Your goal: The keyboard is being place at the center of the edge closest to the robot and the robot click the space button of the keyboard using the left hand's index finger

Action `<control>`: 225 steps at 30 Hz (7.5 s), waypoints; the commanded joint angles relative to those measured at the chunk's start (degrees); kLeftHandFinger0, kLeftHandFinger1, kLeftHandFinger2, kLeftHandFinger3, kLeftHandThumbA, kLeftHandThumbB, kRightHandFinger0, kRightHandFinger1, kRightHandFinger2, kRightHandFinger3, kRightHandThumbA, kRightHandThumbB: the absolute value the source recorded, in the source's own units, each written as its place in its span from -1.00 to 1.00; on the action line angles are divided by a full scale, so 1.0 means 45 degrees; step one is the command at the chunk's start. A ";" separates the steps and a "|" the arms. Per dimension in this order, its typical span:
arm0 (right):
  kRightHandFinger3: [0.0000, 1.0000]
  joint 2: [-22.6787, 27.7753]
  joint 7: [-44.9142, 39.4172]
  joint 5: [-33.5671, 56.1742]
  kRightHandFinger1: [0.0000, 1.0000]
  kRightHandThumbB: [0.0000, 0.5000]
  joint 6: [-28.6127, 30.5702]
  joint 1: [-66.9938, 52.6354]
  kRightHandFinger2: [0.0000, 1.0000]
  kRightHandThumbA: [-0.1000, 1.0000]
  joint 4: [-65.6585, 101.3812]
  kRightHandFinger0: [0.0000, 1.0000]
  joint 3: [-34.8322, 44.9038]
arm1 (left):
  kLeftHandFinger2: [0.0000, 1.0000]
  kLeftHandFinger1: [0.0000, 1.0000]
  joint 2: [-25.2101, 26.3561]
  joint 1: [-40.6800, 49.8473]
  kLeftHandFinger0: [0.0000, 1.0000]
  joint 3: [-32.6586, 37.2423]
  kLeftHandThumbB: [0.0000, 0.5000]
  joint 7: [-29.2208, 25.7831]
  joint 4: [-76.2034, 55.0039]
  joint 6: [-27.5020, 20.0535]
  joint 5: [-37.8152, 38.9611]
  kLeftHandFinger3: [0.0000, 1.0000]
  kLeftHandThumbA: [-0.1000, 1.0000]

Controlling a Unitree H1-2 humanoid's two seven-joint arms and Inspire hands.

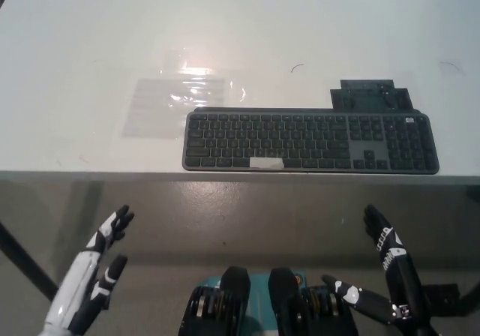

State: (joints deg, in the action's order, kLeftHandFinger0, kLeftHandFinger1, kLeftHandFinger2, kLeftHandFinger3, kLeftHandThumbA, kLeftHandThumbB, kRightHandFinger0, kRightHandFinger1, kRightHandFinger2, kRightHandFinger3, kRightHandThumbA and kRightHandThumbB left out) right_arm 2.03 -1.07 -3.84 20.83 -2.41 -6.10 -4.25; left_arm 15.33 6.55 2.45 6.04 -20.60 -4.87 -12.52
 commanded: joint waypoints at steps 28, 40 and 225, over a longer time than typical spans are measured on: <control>1.00 0.0086 0.0189 -0.0972 1.00 0.79 0.0668 0.0533 1.00 1.00 0.0358 1.00 -0.0062 | 0.04 -0.43 -0.2219 -0.6073 -1.00 0.2189 0.41 0.0804 0.2931 0.1935 -0.2389 1.00 1.00; 1.00 0.0183 0.0015 -0.1025 1.00 0.76 0.0452 0.0618 1.00 1.00 0.0593 1.00 -0.0143 | 0.03 -0.46 -0.2674 -0.6461 -0.90 0.1995 0.01 0.0634 0.5581 0.1654 -0.1531 1.00 1.00; 1.00 0.0563 -0.0196 -0.1141 1.00 0.72 0.0675 -0.0365 1.00 1.00 0.0653 1.00 -0.0677 | 1.00 1.00 0.0832 0.0913 1.00 0.1305 0.41 0.1251 0.2517 -0.2537 -0.0237 1.00 1.00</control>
State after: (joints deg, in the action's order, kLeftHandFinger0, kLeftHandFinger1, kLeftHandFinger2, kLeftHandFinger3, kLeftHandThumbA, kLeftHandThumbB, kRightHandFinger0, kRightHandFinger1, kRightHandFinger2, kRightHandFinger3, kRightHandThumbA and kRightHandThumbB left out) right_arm 4.48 -1.71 -9.49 21.37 -4.31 -5.01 -7.11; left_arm 19.04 10.64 9.02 12.55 -7.88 -14.67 -13.77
